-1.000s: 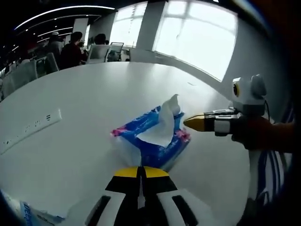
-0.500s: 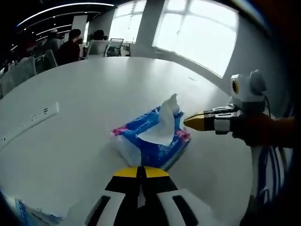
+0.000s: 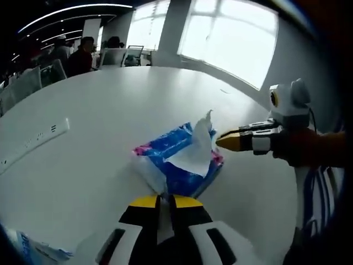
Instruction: Arrange the tabletop items into an orderly group along one side of the table until the central work area is clear of visible clutter.
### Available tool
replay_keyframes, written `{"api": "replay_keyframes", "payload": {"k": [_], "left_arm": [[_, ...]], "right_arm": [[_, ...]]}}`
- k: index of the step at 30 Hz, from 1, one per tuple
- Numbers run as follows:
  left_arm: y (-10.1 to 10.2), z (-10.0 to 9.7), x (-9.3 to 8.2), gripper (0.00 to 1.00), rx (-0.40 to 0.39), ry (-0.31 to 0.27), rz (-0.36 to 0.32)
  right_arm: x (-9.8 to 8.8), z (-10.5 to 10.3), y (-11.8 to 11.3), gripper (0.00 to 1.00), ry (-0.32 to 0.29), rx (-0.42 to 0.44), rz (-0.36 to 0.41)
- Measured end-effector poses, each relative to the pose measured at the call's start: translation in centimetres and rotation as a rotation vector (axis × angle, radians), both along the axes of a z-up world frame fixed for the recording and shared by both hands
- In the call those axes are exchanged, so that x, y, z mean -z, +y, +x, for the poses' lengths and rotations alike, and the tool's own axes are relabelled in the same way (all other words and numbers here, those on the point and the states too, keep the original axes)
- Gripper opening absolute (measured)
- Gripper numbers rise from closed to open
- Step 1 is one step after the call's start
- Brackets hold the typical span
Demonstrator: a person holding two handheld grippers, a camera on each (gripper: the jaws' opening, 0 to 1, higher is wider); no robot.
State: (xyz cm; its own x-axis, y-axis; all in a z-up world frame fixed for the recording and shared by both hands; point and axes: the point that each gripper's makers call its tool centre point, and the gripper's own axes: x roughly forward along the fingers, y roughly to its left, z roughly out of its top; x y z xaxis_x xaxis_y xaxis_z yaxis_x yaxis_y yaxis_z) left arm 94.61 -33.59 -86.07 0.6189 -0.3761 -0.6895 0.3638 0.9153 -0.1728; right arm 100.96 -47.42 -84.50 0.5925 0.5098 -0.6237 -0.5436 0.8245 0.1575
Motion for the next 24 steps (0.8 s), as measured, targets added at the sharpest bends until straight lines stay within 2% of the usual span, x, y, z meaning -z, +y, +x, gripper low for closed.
{"api": "replay_keyframes", "payload": {"k": [3, 9, 17, 20, 24], "left_arm": [[0.3, -0.4, 0.1, 0.1, -0.009, 0.013, -0.007], [0.3, -0.8, -0.2, 0.16, 0.004, 0.001, -0.019], [0.8, -1.8, -1.0, 0.27, -0.012, -0.006, -0.025], [1.2, -2.5, -1.7, 0.34, -0.02, -0.005, -0.033], [2.4, -3.4, -2.9, 0.4, -0.036, -0.031, -0.03]], "right_arm": [[0.1, -0.1, -0.1, 0.14, 0.0, 0.007, 0.005], [0.0, -0.4, 0.0, 0.17, 0.0, 0.012, 0.005], [-1.6, -1.5, 0.7, 0.28, -0.016, -0.005, 0.025], [-2.2, -2.0, 1.0, 0.35, -0.031, -0.019, 0.021], [-3.1, -2.7, 1.4, 0.43, -0.044, -0.021, 0.032]]}}
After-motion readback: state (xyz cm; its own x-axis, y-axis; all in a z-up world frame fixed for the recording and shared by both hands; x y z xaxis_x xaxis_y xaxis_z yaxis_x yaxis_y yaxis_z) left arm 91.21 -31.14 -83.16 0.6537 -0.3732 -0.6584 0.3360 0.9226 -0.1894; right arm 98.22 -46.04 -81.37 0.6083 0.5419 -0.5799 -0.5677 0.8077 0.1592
